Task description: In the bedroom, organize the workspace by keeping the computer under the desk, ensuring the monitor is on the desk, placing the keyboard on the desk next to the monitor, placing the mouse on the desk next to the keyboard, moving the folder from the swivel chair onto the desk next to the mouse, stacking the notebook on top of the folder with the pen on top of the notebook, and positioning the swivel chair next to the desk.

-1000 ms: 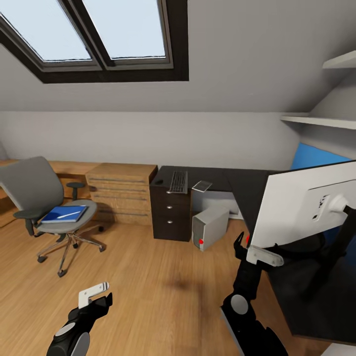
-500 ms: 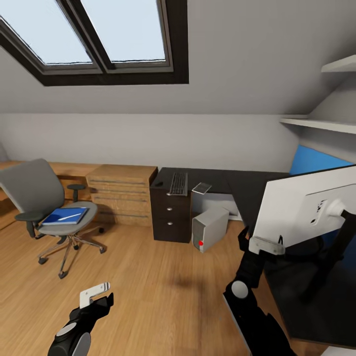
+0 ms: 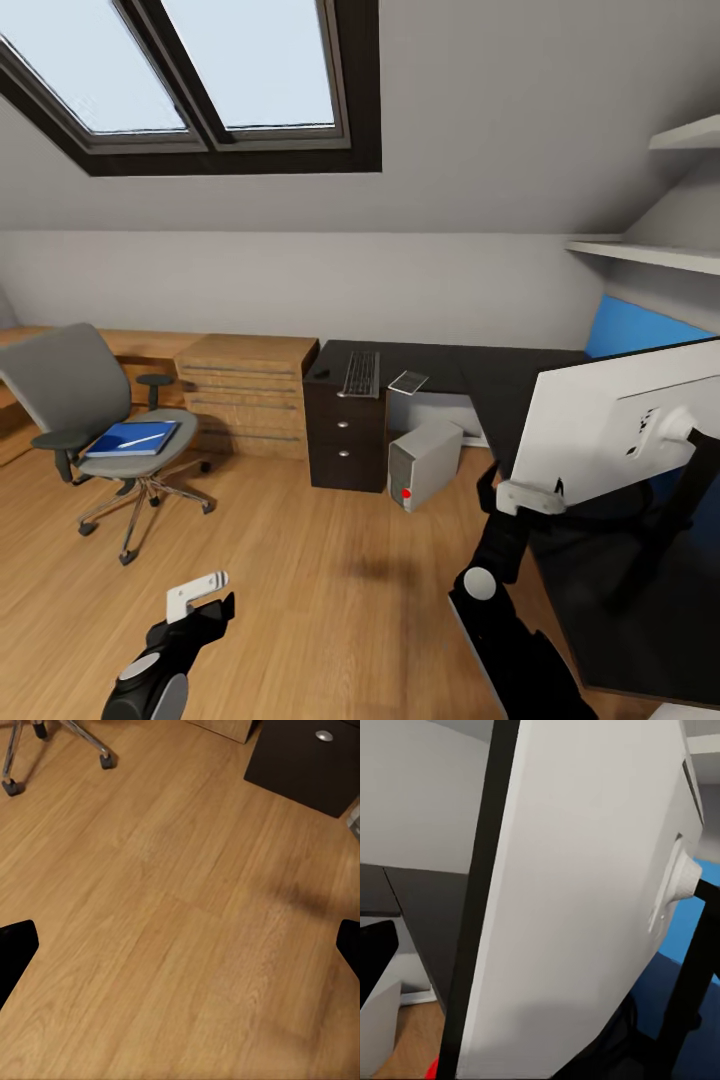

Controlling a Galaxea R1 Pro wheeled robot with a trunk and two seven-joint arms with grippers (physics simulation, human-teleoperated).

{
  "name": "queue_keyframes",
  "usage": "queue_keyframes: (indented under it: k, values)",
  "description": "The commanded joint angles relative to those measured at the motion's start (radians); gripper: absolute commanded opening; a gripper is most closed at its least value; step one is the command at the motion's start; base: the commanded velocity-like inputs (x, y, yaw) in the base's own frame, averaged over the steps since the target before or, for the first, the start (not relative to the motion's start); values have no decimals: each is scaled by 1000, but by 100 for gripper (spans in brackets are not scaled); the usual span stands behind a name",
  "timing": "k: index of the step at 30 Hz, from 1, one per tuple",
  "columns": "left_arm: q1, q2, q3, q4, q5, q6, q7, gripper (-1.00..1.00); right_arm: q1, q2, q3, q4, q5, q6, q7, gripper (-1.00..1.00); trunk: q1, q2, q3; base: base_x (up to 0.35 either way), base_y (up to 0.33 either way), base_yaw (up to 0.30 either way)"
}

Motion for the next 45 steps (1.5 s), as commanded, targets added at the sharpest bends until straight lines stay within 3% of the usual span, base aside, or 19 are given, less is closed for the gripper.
queue_keyframes:
  k: [1,15,24,35,45]
  values:
    - [-1,1,-3,-1,10,1,10,100,-1,0,1,6,6,7,-5,100,0,-1,-1,0,0,0]
    - [-1,1,-20,12,9,-2,11,100,-1,-1,-22,46,8,8,-11,100,0,-1,-1,117,0,0]
    - [-1,1,-21,13,9,-2,11,100,-1,-1,-151,47,7,8,-12,100,0,-1,-1,98,0,0]
    - [-1,1,-21,14,10,-2,11,100,-1,-1,-161,47,8,9,-18,100,0,-1,-1,-10,0,0]
    - [-1,1,-21,14,10,-2,11,100,-1,-1,-168,47,8,9,-18,100,0,-1,-1,-228,0,0]
